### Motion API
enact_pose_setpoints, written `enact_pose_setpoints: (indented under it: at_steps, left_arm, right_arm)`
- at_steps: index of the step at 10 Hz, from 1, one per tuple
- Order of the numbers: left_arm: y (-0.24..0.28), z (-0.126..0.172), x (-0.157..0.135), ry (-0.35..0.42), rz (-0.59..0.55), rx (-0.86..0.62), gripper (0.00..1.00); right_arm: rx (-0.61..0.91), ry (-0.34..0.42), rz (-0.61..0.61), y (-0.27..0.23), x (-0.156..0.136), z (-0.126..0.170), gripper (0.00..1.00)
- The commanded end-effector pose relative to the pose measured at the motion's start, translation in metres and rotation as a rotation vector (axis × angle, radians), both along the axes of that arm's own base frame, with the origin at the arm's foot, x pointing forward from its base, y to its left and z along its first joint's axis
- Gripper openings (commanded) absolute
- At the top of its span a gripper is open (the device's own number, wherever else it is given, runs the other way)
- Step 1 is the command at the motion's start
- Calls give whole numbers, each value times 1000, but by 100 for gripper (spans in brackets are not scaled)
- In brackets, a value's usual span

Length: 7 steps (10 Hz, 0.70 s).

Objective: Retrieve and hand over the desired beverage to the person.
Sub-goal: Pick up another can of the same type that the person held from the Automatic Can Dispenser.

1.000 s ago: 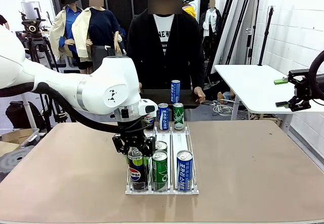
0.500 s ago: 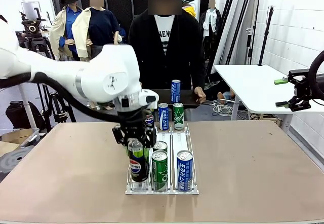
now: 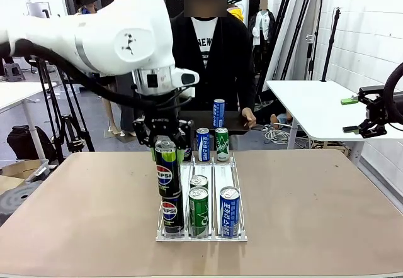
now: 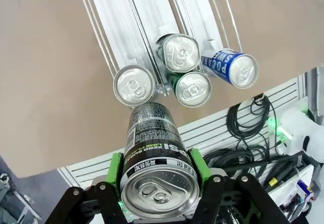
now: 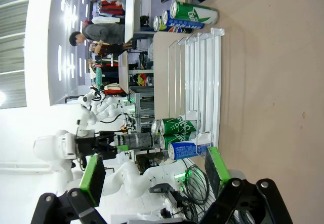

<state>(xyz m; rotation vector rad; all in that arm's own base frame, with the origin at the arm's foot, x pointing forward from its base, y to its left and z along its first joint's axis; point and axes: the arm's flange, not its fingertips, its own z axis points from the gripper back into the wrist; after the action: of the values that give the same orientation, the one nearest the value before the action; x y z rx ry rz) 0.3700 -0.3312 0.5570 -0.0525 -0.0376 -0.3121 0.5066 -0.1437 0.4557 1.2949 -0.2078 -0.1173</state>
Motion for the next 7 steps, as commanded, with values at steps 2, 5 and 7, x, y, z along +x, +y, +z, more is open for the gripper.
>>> enact_pose_setpoints:
  at_steps: [2,5,7]
  left_arm:
    - [-6,38,-16,-72,34,32,0]
    - [11,66,-8,-61,75,35,0]
    - [28,82,10,-53,97,88,0]
  right_arm:
    - [-12,-6,-2,1,0,-1,100]
    - [-12,-6,-2,1,0,-1,100]
    - [-12,-6,-2,1,0,-1,100]
